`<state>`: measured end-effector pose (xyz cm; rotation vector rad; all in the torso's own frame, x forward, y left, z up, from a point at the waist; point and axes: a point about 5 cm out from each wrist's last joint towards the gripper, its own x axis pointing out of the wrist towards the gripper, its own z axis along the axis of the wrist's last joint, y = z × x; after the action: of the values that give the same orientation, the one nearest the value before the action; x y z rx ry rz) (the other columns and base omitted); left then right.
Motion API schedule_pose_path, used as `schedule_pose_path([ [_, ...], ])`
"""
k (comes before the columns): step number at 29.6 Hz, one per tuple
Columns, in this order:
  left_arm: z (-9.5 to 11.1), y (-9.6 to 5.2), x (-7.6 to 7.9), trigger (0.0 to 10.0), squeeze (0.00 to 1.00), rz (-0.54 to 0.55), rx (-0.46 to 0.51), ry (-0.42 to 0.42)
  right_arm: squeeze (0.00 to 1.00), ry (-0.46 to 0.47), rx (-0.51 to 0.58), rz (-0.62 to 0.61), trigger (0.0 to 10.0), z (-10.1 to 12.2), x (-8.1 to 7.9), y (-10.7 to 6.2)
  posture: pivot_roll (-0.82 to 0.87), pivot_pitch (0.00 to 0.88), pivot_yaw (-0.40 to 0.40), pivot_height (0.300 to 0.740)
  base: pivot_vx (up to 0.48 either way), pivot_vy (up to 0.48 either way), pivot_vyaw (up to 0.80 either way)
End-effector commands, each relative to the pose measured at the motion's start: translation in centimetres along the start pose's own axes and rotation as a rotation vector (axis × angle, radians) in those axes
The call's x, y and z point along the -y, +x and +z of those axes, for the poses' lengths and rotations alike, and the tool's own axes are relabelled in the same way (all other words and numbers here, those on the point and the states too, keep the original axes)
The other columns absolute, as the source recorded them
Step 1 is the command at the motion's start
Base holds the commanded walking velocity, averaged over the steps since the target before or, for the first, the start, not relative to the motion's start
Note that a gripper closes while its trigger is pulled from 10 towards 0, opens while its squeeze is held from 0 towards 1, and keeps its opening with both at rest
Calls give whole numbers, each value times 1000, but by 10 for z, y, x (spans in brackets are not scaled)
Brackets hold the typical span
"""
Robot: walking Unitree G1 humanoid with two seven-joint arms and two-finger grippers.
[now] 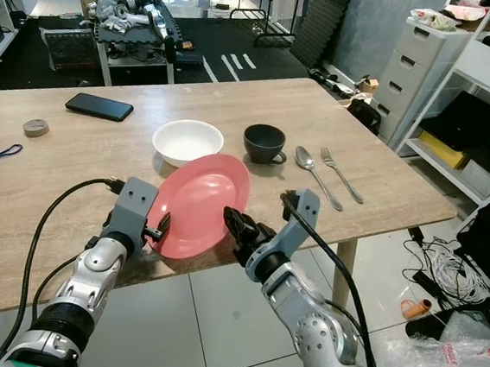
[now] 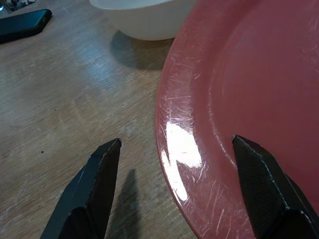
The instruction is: Setting the table
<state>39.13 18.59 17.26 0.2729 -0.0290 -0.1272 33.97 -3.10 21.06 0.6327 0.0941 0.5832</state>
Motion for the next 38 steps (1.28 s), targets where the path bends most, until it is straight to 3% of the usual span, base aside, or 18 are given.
schedule_pose_path([
  [1, -75, -28, 21, 10000, 0, -74, -314, 0, 1000, 114, -119, 106, 10000, -39, -34, 10, 96, 236, 35, 740, 0, 0, 0],
  [4, -76, -29, 20, 10000, 0, -71, -313, 1, 1000, 162, -166, 100, 10000, -50, -33, 9, 99, 233, 35, 740, 0, 0, 0],
  [5, -77, -29, 19, 10000, 0, -70, -314, 2, 0, 184, -183, 102, 10000, -54, -33, 9, 99, 230, 33, 740, 0, 0, 0],
  [14, -86, -38, 13, 10000, 0, -67, -327, 9, 0, 342, -141, 57, 10000, -59, -30, 19, 114, 223, 30, 740, 0, 0, 0],
  [15, -87, -39, 13, 10000, 0, -66, -329, 10, 0, 349, -124, 38, 8314, -57, -29, 22, 117, 222, 31, 740, 0, 0, 0],
  [16, -87, -39, 13, 10000, 0, -66, -329, 10, 0, 349, -124, 38, 8314, -57, -29, 22, 117, 222, 31, 740, 0, 0, 0],
  [17, -88, -40, 13, 10000, 0, -66, -330, 10, 0, 351, -108, 21, 4353, -55, -27, 25, 117, 223, 31, 740, 0, 0, 0],
  [19, -88, -41, 14, 10000, 0, -67, -330, 10, 0, 348, -79, -17, 3804, -52, -22, 27, 118, 221, 31, 740, 0, 0, 0],
  [22, -87, -39, 16, 10000, 0, -73, -325, 7, 0, 377, -35, -66, 4353, -46, -14, 28, 115, 219, 32, 740, 0, 0, 0],
  [23, -86, -39, 17, 10000, 0, -75, -323, 6, 0, 385, -32, -69, 2784, -45, -13, 29, 114, 219, 32, 740, 0, 0, 0],
  [25, -85, -38, 18, 10000, 0, -76, -322, 5, 0, 390, -32, -68, 2784, -45, -12, 29, 114, 219, 32, 740, 0, 0, 0],
  [26, -85, -38, 19, 10000, 0, -80, -321, 3, 0, 404, -40, -49, 1686, -46, -14, 29, 111, 217, 35, 740, 0, 0, 0],
  [27, -85, -38, 19, 10000, 0, -80, -321, 3, 0, 404, -40, -49, 1686, -46, -14, 29, 111, 217, 35, 740, 0, 0, 0],
  [28, -84, -37, 21, 10000, 0, -86, -320, 2, 0, 414, -46, -15, 0, -47, -19, 30, 108, 223, 36, 740, 0, 0, 0],
  [38, -80, -35, 26, 10000, 0, -96, -299, -5, 0, 521, -42, 102, 0, -45, -39, 31, 103, 223, 36, 740, 0, 0, 0],
])
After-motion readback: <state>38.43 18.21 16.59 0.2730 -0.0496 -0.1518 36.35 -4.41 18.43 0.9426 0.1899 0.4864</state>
